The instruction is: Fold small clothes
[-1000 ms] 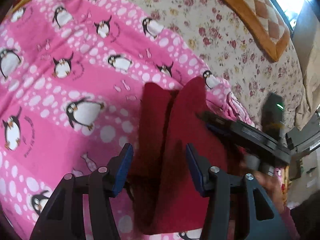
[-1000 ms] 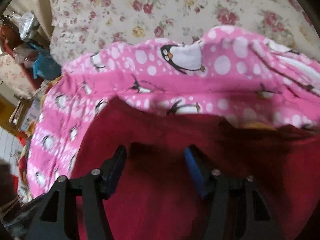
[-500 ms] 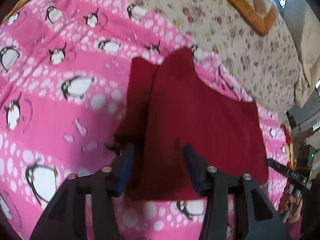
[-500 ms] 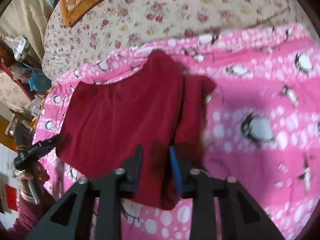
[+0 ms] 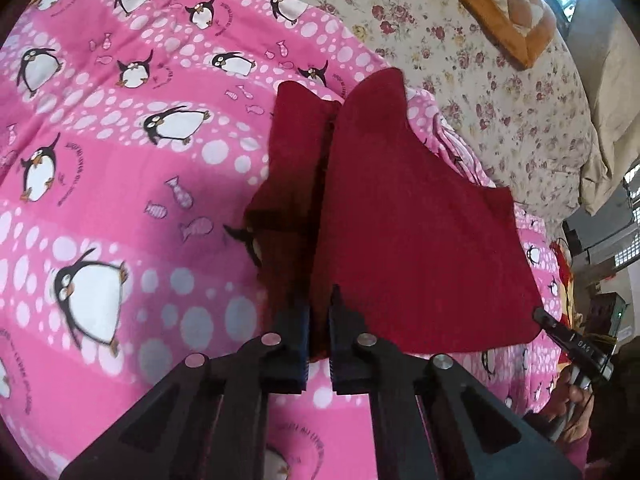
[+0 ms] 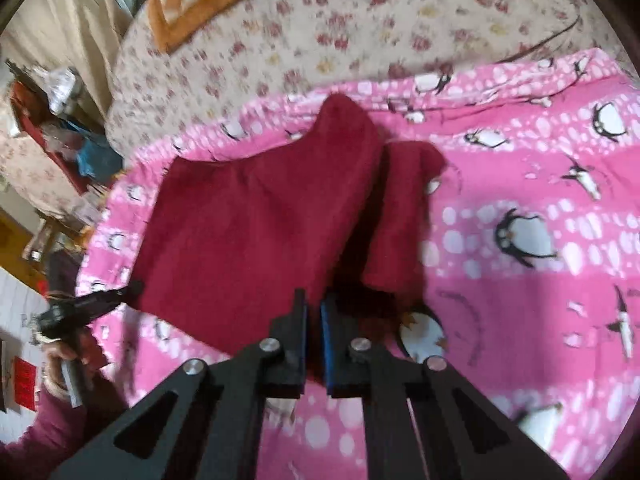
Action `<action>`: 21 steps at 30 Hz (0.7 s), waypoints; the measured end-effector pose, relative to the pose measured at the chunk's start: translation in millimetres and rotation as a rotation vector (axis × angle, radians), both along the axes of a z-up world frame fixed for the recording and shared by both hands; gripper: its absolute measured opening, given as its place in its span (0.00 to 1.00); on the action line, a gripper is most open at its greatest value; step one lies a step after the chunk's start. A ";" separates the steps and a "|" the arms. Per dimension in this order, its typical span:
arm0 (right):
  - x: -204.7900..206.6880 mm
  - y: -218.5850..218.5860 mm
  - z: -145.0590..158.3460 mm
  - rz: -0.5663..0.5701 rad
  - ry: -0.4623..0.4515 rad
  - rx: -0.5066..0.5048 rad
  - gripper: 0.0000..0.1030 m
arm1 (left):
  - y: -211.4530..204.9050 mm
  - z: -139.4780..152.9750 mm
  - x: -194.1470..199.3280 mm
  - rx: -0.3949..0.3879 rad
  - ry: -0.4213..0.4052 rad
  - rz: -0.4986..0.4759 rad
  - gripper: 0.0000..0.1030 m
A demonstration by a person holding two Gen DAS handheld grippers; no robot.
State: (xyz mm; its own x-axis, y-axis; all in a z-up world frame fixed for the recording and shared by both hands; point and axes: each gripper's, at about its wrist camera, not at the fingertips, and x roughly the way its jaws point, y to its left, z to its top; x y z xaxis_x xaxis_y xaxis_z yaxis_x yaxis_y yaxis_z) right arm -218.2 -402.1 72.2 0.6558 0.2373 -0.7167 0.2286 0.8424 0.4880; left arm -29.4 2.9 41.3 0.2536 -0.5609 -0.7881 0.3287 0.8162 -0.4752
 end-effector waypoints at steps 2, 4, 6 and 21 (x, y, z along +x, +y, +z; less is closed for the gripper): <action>-4.5 -2.5 -3.4 0.002 0.029 -0.001 0.05 | 0.2 -3.9 1.1 0.009 0.011 0.004 0.00; -1.4 -1.2 -16.9 0.007 0.084 -0.017 0.05 | -0.2 -7.7 3.6 0.012 0.034 0.011 0.00; 1.6 -0.2 -21.8 0.001 0.110 -0.029 0.17 | -2.6 -2.7 2.5 0.022 0.012 0.003 0.00; 157.5 -22.5 -17.1 -0.185 0.115 -0.230 0.39 | -17.4 -7.9 25.1 0.130 -0.059 0.069 0.08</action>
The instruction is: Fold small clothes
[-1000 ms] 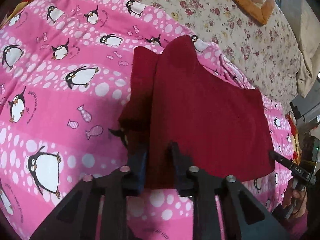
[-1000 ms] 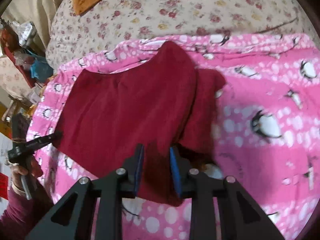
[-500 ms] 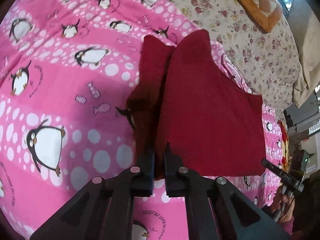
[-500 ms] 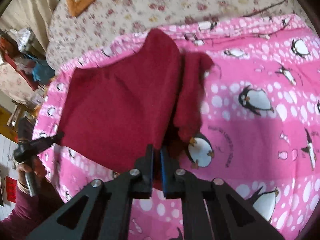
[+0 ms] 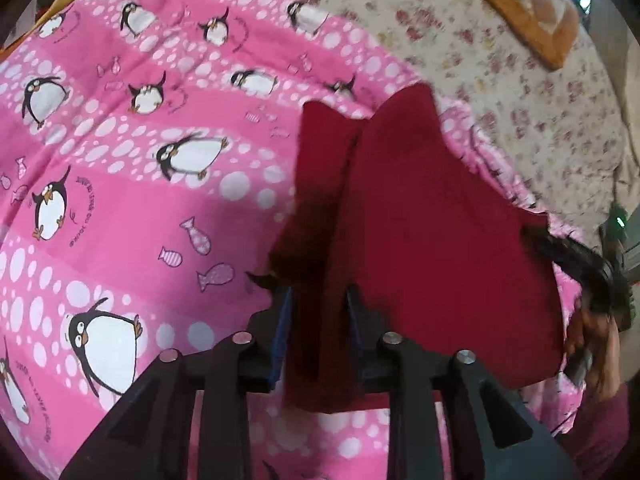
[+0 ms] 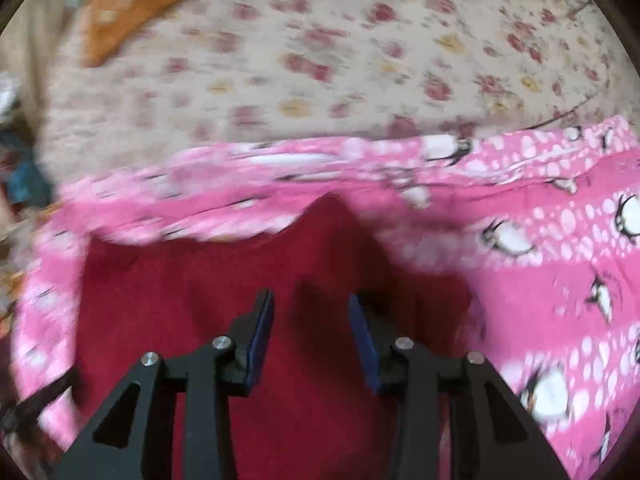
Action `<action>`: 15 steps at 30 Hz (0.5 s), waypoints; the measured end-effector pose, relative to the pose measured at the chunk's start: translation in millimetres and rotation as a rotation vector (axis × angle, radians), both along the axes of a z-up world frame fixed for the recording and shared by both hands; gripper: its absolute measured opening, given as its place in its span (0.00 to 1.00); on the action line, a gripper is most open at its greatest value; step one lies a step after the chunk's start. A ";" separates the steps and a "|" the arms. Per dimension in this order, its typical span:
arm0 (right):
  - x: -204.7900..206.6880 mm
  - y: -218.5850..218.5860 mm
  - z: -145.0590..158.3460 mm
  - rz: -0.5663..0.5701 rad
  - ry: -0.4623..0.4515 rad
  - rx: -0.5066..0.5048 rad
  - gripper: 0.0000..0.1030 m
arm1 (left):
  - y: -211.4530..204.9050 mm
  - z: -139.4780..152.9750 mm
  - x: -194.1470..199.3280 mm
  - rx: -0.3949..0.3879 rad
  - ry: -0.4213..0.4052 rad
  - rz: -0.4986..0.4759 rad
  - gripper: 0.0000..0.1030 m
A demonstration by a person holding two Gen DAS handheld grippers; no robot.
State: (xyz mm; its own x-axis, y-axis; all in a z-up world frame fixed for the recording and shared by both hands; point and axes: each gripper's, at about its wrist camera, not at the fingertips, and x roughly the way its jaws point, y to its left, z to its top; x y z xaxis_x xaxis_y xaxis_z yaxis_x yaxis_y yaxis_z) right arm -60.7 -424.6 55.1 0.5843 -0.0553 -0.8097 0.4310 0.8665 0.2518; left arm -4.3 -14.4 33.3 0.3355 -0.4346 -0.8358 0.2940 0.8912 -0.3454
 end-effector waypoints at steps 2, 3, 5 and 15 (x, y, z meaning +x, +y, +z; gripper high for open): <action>21.1 -11.9 -27.8 -0.033 0.083 -0.006 0.34 | -0.1 -3.8 0.8 0.010 -0.005 -0.004 0.11; 25.6 -13.3 -32.3 -0.035 0.094 -0.015 0.34 | -0.6 -4.4 0.6 0.014 -0.008 -0.007 0.11; 30.4 -7.0 -23.5 -0.028 0.108 -0.068 0.34 | -0.9 -3.9 0.2 0.022 -0.015 -0.011 0.12; 70.5 137.0 23.9 0.341 -0.034 0.011 0.42 | -0.4 -5.0 0.4 0.011 -0.009 0.003 0.12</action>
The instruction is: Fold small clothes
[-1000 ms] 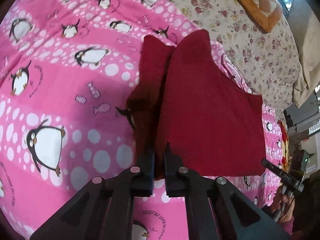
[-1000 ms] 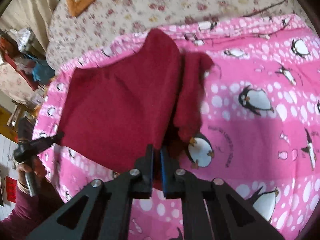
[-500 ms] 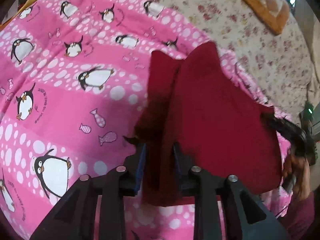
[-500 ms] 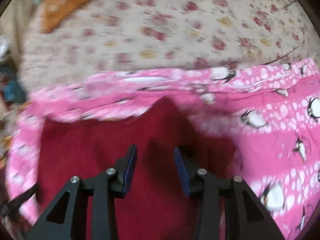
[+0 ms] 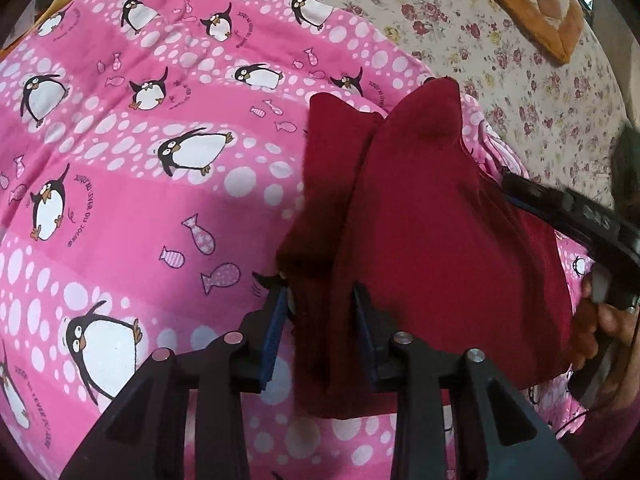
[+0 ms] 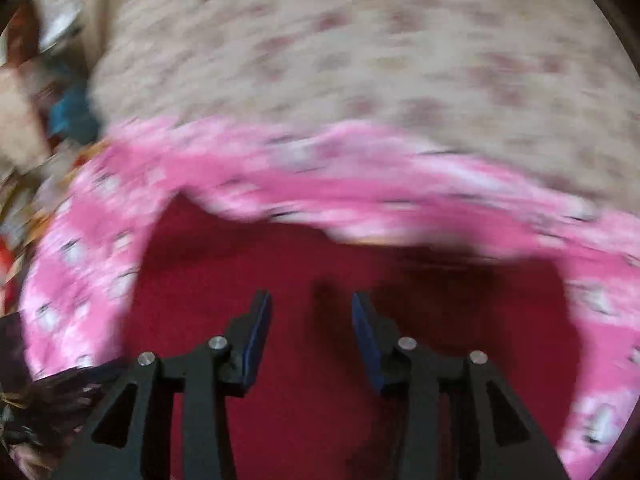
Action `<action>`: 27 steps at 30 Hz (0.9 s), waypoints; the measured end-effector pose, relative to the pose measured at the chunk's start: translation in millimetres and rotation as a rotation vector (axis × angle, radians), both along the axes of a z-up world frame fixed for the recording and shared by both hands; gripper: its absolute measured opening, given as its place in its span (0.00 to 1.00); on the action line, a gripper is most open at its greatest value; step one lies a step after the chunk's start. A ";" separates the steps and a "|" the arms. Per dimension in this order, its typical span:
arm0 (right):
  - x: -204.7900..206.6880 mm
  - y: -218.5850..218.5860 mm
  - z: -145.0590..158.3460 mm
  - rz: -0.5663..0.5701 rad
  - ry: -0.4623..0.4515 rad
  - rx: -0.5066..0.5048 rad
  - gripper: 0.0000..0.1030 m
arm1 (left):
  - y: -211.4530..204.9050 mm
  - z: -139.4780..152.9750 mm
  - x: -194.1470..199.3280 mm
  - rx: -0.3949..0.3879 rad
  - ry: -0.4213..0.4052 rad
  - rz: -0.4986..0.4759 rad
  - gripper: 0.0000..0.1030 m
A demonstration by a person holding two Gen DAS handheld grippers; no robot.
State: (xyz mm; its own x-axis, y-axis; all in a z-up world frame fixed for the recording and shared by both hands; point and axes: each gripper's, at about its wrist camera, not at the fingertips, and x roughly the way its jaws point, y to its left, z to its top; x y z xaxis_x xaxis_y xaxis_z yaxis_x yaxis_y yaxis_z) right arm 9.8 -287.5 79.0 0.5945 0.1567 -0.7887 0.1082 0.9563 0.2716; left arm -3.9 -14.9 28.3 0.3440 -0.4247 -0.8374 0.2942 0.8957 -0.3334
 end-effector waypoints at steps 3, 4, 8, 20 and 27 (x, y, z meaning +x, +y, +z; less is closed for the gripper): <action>27.7 46.2 -10.0 0.080 -0.009 -0.019 0.42 | -0.3 -0.4 -0.4 0.002 -0.008 -0.005 0.12; 37.5 56.8 -14.5 0.090 -0.007 -0.022 0.42 | -0.3 -0.6 -0.2 0.003 -0.010 -0.008 0.13; 76.7 76.0 -34.0 0.052 0.009 -0.028 0.42 | 1.0 -1.4 1.1 -0.008 -0.011 -0.013 0.13; 81.0 72.6 -37.9 0.032 0.037 -0.023 0.45 | 4.4 -0.9 1.7 -0.020 -0.004 -0.013 0.14; -12.9 -4.5 -15.7 -0.084 -0.003 -0.093 0.51 | 4.4 -0.4 -1.1 -0.020 0.000 -0.001 0.14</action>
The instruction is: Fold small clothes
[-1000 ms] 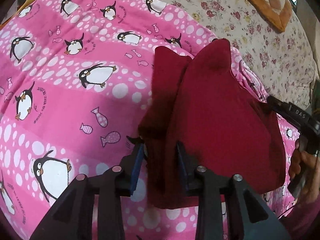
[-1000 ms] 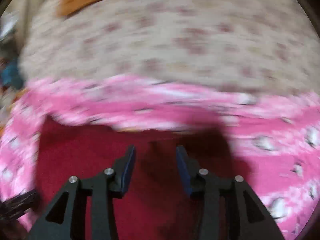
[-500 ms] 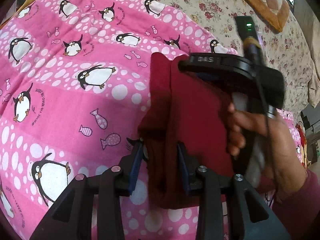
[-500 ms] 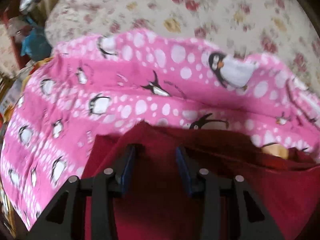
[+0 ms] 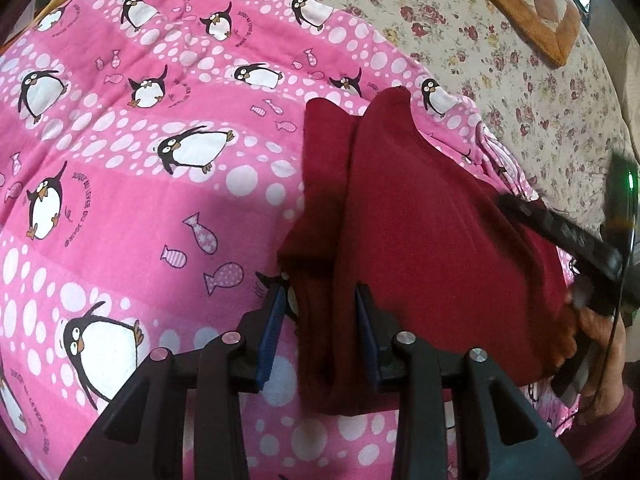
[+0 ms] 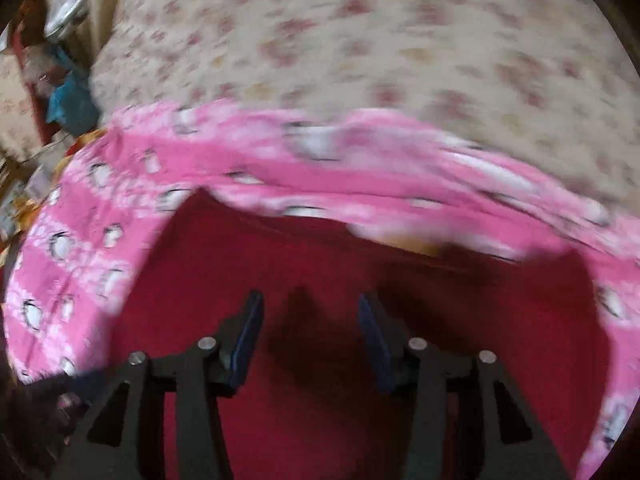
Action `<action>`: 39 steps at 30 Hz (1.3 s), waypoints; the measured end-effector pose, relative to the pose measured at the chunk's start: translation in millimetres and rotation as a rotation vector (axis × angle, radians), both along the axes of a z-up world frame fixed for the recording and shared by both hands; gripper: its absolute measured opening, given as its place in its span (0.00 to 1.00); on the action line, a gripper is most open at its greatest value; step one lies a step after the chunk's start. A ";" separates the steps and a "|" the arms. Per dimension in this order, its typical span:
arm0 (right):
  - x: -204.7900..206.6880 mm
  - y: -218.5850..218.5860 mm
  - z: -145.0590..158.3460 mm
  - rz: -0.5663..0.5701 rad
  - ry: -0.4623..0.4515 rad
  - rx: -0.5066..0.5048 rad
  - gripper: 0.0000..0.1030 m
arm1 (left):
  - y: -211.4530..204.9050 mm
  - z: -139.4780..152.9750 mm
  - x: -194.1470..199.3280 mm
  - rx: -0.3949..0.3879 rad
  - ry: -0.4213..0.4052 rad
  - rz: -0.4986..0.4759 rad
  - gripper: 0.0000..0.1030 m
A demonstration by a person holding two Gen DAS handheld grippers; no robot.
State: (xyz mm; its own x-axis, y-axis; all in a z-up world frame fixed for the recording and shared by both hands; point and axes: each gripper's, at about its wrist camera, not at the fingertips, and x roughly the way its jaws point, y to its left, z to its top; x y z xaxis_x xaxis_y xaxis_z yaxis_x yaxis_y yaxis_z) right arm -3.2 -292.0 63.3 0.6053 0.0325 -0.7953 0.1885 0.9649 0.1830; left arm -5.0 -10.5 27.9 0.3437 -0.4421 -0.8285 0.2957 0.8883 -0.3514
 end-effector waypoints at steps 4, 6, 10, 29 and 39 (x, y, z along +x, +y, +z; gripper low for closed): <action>-36.5 -71.0 0.2 -0.176 0.018 -0.078 0.50 | -1.5 0.1 -0.4 0.005 0.004 0.012 0.14; -46.9 -106.0 -5.6 -0.285 0.033 -0.067 0.50 | -3.0 -0.1 0.1 0.010 0.003 0.015 0.15; -41.6 -138.7 -33.5 -0.327 0.086 0.045 0.47 | -5.6 -0.2 1.3 0.017 0.002 0.019 0.16; 85.6 121.0 -14.6 0.182 0.195 0.071 0.78 | 4.6 0.9 1.8 -0.046 0.045 0.027 0.18; 117.7 164.6 -30.7 0.240 0.246 -0.173 0.89 | 2.2 -0.2 3.0 -0.047 0.050 0.026 0.21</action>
State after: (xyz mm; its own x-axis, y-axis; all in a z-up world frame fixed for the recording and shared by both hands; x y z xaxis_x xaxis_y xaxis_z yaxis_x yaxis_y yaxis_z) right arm 114.5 -127.4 32.6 0.3873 0.0029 -0.9220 -0.0285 0.9996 -0.0088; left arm -2.0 -8.3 27.7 0.3145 -0.4728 -0.8232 0.2540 0.8774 -0.4070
